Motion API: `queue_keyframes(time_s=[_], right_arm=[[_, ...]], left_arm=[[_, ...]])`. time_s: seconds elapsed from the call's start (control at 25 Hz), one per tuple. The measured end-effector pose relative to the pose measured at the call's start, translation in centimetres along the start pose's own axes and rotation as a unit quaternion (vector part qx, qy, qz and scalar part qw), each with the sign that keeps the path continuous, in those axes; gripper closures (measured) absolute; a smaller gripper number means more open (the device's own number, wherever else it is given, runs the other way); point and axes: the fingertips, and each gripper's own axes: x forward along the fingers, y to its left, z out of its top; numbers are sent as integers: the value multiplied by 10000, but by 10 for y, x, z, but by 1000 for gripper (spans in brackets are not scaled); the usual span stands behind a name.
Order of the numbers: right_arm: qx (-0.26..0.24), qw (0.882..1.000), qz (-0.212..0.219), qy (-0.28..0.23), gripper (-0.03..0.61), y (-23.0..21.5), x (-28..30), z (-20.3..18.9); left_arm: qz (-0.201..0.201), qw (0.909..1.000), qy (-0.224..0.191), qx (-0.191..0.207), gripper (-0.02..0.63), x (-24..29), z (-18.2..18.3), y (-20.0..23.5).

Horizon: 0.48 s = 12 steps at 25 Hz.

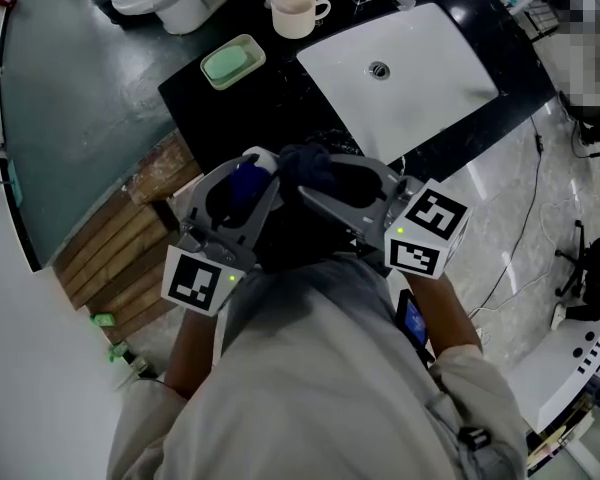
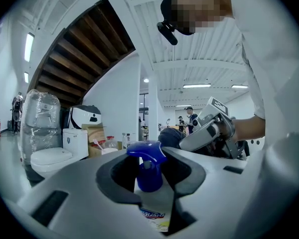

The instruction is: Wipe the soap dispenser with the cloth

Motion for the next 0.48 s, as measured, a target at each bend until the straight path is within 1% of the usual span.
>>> queue_keyframes(time_s=[0.16,0.48], right_arm=[[33,10000,-34,10,440,-3,-1,-2],[128,9998,-88,85,440,-10,1,-12]], left_arm=[[-114,9999,-13,-93,495,2,1,-2],[-202,9998,-66,-55,495,0,1,-8]])
